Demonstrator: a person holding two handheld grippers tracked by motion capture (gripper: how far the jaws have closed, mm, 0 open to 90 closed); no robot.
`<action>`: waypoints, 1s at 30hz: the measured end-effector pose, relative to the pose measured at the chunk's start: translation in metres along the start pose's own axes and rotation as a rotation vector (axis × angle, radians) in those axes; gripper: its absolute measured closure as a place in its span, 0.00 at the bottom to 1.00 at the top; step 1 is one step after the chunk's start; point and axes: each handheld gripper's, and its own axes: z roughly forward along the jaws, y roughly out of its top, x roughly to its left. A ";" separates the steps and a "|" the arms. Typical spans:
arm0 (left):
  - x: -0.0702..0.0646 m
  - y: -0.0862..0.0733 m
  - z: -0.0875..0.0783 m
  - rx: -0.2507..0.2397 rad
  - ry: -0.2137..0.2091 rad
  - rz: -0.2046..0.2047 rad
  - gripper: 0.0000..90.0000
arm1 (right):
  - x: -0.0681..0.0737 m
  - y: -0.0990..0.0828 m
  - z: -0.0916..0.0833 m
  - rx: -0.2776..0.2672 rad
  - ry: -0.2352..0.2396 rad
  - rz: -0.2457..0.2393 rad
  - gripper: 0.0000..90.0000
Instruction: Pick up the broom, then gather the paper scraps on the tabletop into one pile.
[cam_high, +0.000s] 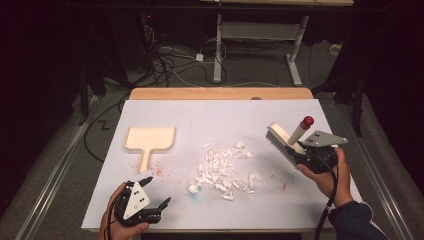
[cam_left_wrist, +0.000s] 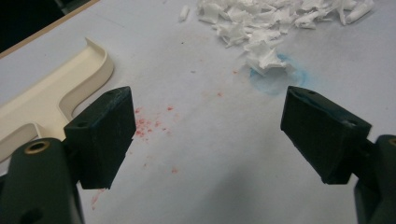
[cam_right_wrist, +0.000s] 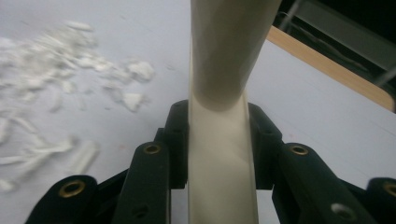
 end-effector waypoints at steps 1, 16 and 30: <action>0.000 0.000 0.001 0.004 -0.002 0.000 0.19 | -0.001 0.000 0.005 0.016 -0.029 -0.004 0.76; 0.000 -0.001 0.005 0.023 -0.007 0.005 0.19 | 0.017 0.026 0.084 0.129 -0.173 -0.171 0.76; -0.002 -0.002 0.003 0.035 -0.003 0.009 0.19 | 0.092 0.036 0.097 0.061 0.019 -0.350 0.75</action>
